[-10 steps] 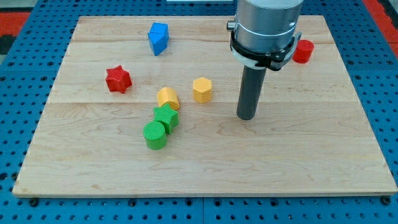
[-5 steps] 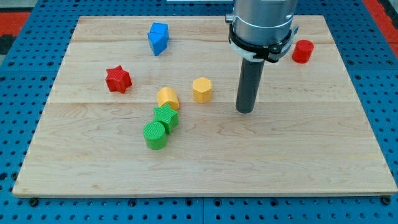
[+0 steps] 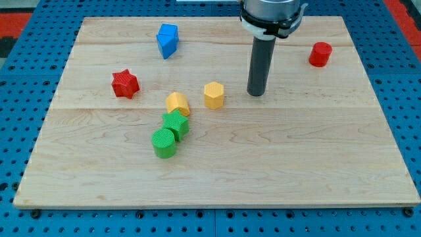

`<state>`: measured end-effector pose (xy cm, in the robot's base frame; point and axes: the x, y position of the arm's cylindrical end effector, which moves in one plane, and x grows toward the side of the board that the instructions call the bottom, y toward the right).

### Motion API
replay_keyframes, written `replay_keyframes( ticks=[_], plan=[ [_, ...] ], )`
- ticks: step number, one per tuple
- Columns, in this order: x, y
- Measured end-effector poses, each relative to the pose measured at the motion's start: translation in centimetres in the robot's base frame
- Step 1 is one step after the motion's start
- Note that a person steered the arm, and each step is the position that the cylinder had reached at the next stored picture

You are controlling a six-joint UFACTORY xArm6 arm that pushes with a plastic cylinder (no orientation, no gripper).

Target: Place the hexagon towards the top right of the red star

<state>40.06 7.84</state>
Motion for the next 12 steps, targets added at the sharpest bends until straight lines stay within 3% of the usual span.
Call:
replay_keyframes(
  ticks=[2,6,8,10,12],
  plan=[
    [0.0,0.0],
    [3.0,-7.7],
    [2.4,-13.4],
    [1.1,-15.2],
    [-9.4,-16.3]
  ],
)
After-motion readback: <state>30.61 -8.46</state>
